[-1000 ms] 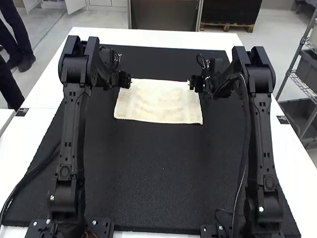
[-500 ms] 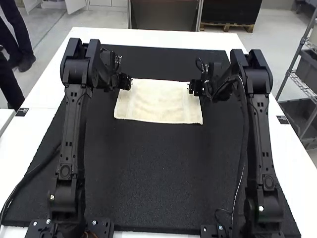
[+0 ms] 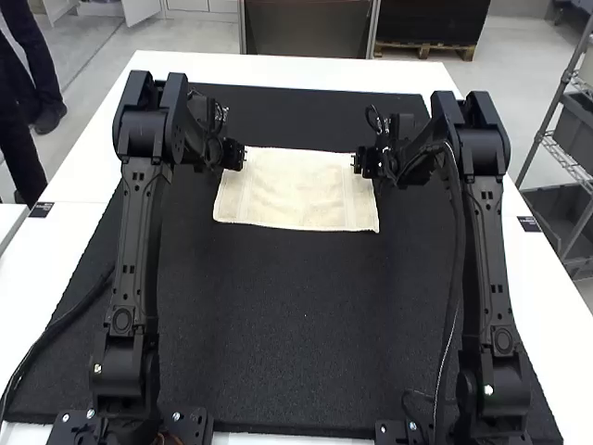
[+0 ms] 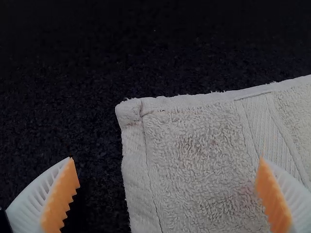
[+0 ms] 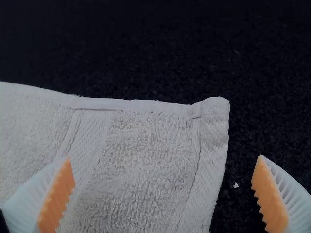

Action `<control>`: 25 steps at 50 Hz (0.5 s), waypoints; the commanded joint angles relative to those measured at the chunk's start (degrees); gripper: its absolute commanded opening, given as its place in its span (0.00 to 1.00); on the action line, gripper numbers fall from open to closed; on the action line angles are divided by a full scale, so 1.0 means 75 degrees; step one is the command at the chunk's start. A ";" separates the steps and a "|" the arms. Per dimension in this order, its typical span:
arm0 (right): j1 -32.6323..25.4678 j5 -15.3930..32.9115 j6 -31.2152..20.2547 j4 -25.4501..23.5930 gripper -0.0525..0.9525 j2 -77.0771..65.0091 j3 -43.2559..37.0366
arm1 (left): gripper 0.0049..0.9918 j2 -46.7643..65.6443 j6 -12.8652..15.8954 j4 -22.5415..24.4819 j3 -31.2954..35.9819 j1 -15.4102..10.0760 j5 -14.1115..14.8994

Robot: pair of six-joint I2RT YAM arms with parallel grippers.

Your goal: Fold the towel.

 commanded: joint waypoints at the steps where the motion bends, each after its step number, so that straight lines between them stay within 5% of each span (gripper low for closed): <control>1: 0.0079 -0.0100 -0.0015 -0.0026 0.84 0.0077 0.0212 | 0.81 0.0161 0.0117 0.0015 0.0203 -0.0027 -0.0007; 10: 0.0044 -0.0218 0.0031 -0.0143 0.65 0.0089 0.0224 | 0.67 0.0161 0.0000 0.0004 0.0226 -0.0015 -0.0007; 25: 0.0044 -0.0335 0.0137 -0.0296 0.56 0.0077 0.0330 | 0.60 0.0173 0.0058 -0.0055 0.0226 -0.0038 -0.0007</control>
